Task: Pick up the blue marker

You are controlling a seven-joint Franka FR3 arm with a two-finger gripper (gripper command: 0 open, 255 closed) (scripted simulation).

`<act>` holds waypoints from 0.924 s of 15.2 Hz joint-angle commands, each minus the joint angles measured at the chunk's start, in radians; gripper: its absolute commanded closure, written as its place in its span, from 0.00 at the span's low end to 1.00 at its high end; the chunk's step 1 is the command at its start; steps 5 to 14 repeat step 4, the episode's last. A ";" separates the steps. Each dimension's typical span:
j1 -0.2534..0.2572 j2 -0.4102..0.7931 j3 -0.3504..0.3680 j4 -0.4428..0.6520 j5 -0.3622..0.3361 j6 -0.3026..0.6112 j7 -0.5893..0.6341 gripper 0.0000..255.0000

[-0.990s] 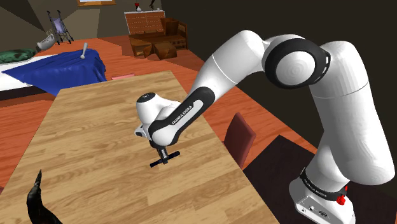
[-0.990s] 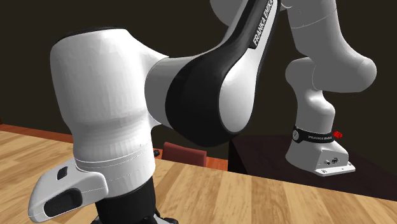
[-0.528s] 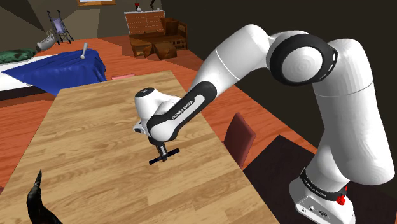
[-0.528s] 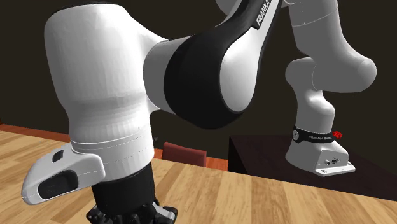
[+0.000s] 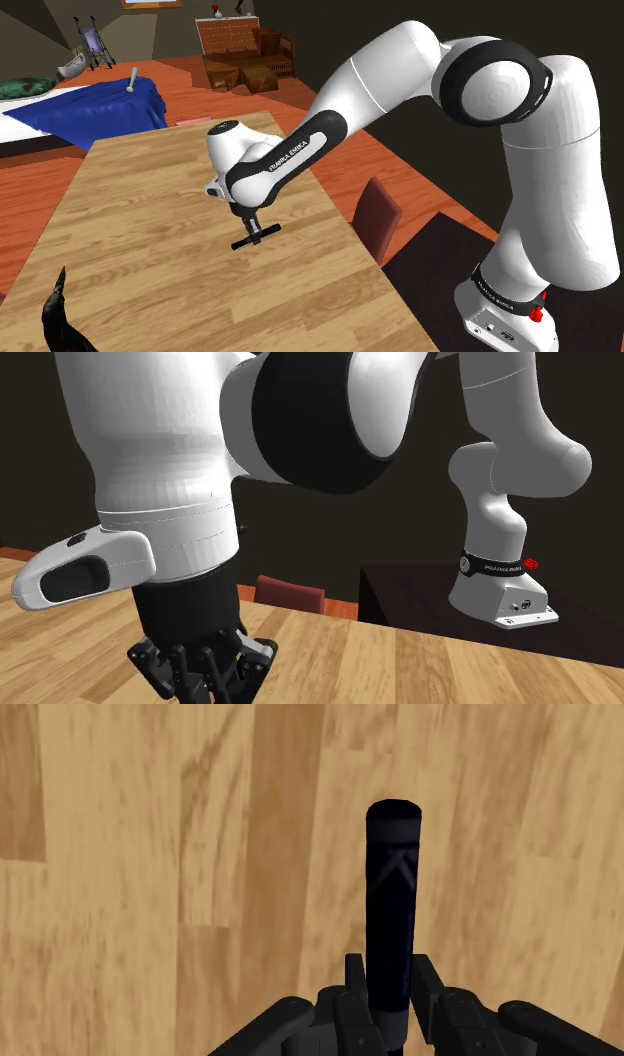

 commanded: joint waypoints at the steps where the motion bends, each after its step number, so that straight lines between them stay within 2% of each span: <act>1: -0.001 -0.015 0.003 0.007 0.004 -0.022 -0.002 1.00; 14: -0.002 -0.023 0.004 0.011 0.006 -0.034 -0.003 1.00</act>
